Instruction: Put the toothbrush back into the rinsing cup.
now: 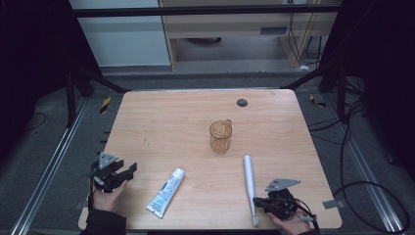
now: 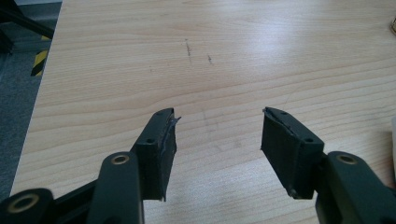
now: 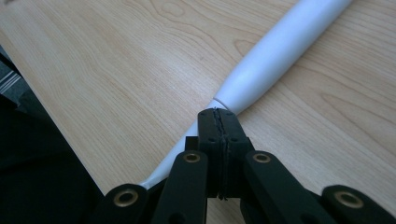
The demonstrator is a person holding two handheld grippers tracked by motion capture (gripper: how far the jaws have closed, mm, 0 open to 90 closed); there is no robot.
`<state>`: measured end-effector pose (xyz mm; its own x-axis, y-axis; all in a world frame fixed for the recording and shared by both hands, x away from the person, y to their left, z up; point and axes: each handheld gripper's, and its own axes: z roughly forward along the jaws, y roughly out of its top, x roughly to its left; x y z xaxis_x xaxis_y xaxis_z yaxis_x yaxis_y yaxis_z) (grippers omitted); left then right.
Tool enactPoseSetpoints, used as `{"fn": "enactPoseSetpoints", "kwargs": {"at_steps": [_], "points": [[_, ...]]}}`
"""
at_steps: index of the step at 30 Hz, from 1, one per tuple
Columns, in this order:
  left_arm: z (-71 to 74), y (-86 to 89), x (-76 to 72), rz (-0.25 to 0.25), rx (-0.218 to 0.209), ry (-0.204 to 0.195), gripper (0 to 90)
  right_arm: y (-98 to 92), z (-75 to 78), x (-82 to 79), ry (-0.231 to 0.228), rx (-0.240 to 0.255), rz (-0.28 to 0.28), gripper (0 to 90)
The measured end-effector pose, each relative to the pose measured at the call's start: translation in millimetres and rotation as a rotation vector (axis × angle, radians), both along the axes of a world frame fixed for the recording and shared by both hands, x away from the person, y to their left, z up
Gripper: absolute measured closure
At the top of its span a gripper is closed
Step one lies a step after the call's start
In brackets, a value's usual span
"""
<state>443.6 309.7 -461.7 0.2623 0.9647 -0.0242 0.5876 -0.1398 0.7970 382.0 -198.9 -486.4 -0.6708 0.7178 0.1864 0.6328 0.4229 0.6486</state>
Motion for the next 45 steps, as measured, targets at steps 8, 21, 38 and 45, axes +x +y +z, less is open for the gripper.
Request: {"fn": "enactPoseSetpoints", "kwargs": {"at_steps": [8,21,38,45], "points": [[-0.1,0.2,0.4,-0.004,-0.008,0.002,42.0,6.5,-1.5,1.4,0.009,0.004,0.015,89.5],[-0.3,-1.5,0.6,-0.013,0.007,-0.002,41.6,25.9,-3.6,6.0,0.011,0.002,0.065,89.7],[-1.0,-2.5,1.3,-0.014,0.010,-0.012,41.1,-1.8,20.3,19.5,-0.121,0.083,-0.097,89.9],[-2.1,-3.6,1.9,-0.017,0.015,-0.020,41.0,-16.5,23.3,49.4,-0.172,0.083,-0.207,89.8]]}}
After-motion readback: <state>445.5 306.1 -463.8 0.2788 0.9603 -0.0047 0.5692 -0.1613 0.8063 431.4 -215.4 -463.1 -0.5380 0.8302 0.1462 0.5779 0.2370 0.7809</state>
